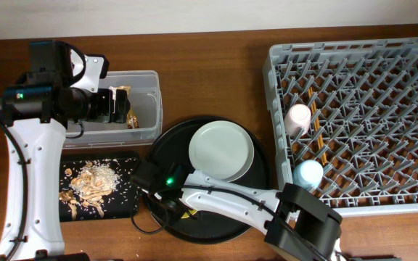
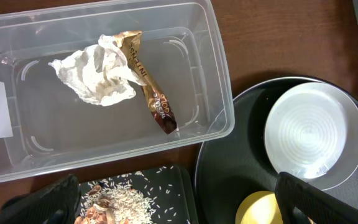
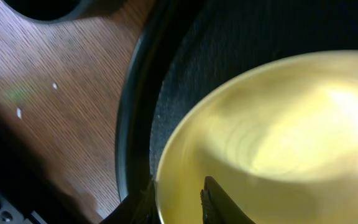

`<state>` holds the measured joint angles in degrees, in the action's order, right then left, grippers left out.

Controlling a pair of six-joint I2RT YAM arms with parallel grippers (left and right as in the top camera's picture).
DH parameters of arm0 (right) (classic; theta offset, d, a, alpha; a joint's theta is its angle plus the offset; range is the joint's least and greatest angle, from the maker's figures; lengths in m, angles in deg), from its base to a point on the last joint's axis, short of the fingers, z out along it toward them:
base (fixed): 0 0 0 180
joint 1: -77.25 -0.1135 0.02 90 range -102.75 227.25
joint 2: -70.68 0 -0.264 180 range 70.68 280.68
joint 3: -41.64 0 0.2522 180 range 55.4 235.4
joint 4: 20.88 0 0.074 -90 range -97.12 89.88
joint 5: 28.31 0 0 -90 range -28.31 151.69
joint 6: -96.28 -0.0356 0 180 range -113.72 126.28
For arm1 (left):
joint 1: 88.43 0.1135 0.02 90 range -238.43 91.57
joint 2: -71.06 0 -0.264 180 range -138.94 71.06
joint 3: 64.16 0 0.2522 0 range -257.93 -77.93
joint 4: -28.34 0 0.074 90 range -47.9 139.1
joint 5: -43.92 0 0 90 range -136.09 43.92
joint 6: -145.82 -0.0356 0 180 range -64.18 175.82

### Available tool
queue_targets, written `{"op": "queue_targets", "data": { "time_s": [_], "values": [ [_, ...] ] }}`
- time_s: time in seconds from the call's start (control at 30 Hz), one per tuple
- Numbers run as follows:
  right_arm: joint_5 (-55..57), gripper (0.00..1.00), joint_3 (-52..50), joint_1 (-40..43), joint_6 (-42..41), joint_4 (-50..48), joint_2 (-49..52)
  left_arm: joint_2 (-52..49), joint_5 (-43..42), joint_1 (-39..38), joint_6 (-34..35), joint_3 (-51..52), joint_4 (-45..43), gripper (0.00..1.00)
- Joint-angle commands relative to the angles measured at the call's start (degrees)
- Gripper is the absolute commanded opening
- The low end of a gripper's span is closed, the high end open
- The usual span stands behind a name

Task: Sort waste into correct bins and load items into the dishwasher rack
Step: 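Grasp the rim of the yellow bowl with the right gripper, then lift the yellow bowl and place it upside down in the rack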

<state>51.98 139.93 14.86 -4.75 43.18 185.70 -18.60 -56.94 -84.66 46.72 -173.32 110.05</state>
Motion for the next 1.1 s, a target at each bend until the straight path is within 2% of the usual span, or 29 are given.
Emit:
{"op": "queue_targets", "data": {
  "time_s": [0.0,0.1,0.2,0.4,0.43,0.47,0.6,0.7,0.77,0.83,0.9,0.93,1.0,1.07],
  "values": [
    [-0.42,0.27,-0.74,0.04,-0.46,-0.15,-0.59,0.85,0.22,0.15,0.7,-0.17,0.07,0.99],
    [-0.42,0.27,-0.74,0.04,-0.46,1.11,-0.55,0.85,0.22,0.15,0.7,-0.17,0.07,0.99],
    [-0.39,0.2,-0.74,0.04,-0.46,2.21,-0.55,0.85,0.22,0.15,0.7,-0.17,0.09,0.99],
    [-0.44,0.21,-0.74,0.07,-0.46,2.4,-0.55,0.85,0.22,0.15,0.7,-0.17,0.07,0.99],
    [-0.42,0.18,-0.74,0.07,-0.46,2.4,-0.55,0.85,0.22,0.15,0.68,-0.17,0.07,0.99],
    [-0.42,0.06,-0.74,0.07,-0.46,2.47,-0.55,0.85,0.22,0.15,0.7,-0.17,0.07,0.99],
    [-2.82,0.04,-0.17,0.22,-0.44,2.82,-0.55,0.85,0.22,0.15,0.7,-0.17,0.07,0.99],
    [-5.25,0.04,6.45,0.35,4.09,5.51,-2.75,0.85,0.22,0.15,0.7,-0.17,0.24,0.99],
    [-4.7,0.04,14.08,3.28,8.35,10.8,-6.99,0.85,0.22,0.15,0.7,-0.17,0.24,0.99],
    [-4.74,0.04,20.96,11.72,12.79,17.14,-11.63,0.85,0.2,0.15,0.7,-0.17,0.24,0.99],
    [-8.41,0.04,21.99,21.7,15.61,18.12,-14.78,0.85,0.22,0.15,0.68,-0.17,0.24,0.99],
    [-14.1,0.04,21.99,27.04,18.25,18.1,-15.47,0.85,0.2,0.15,0.68,-0.17,0.24,0.99],
    [-32.37,0.04,21.97,46.07,25.77,17.16,-14.93,0.85,0.22,0.15,0.7,-0.17,0.24,0.99],
    [-45.79,0.04,21.9,58.82,31.06,14.45,-13.18,0.85,0.22,0.15,0.68,-0.17,0.24,0.99]
  ]
}}
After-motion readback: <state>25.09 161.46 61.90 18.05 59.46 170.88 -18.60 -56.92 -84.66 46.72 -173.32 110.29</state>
